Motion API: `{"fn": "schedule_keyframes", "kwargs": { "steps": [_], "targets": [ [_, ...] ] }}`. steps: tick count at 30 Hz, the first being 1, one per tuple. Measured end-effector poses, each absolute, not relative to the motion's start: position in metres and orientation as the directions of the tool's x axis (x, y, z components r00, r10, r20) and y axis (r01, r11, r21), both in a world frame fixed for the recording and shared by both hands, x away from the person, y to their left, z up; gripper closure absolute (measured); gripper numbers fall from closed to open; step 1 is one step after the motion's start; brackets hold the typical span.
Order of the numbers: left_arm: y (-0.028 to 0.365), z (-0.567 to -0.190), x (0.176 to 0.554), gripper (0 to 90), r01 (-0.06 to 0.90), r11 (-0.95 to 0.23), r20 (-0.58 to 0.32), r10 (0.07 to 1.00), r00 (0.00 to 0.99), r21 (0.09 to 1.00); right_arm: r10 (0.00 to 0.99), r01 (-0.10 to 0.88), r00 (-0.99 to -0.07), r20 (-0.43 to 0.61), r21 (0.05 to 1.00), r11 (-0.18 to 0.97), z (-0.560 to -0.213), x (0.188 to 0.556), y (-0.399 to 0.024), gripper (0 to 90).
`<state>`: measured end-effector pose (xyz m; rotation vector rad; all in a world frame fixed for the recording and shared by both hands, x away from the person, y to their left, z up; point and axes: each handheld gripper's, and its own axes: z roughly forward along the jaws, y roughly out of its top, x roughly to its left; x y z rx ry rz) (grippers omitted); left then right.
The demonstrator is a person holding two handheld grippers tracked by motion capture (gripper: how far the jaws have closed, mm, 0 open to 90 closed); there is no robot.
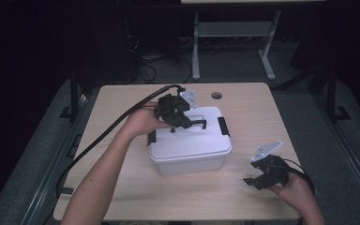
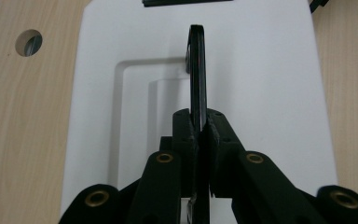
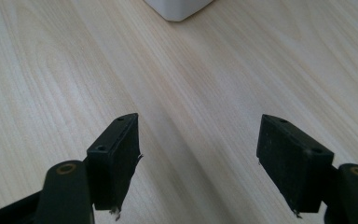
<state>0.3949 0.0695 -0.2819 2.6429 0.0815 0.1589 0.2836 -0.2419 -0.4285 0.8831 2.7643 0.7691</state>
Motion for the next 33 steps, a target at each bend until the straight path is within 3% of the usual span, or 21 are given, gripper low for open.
{"fn": "schedule_keyframes", "kwargs": {
  "steps": [7, 9, 19, 33],
  "targets": [
    [0.075, -0.275, 0.390, 72.7, 0.045, -0.872, 0.079, 0.095, 0.992, 0.487, 0.572, 0.503, -0.820, 0.022, 0.505, 0.702, -0.430, 0.285, -0.240, 29.2],
    [0.075, -0.275, 0.389, 65.8, 0.051, -0.875, 0.080, 0.102, 0.992, 0.482, 0.573, 0.505, -0.819, 0.025, 0.507, 0.699, -0.430, 0.284, -0.240, 29.2],
    [0.093, -0.277, 0.382, 55.6, 0.089, -0.858, 0.053, 0.133, 0.990, 0.505, 0.566, 0.499, -0.824, 0.018, 0.496, 0.711, -0.431, 0.285, -0.235, 29.1],
    [0.113, -0.275, 0.378, 49.9, 0.121, -0.843, 0.048, 0.172, 0.984, 0.524, 0.564, 0.494, -0.825, 0.013, 0.501, 0.711, -0.428, 0.286, -0.233, 28.8]
  ]
}}
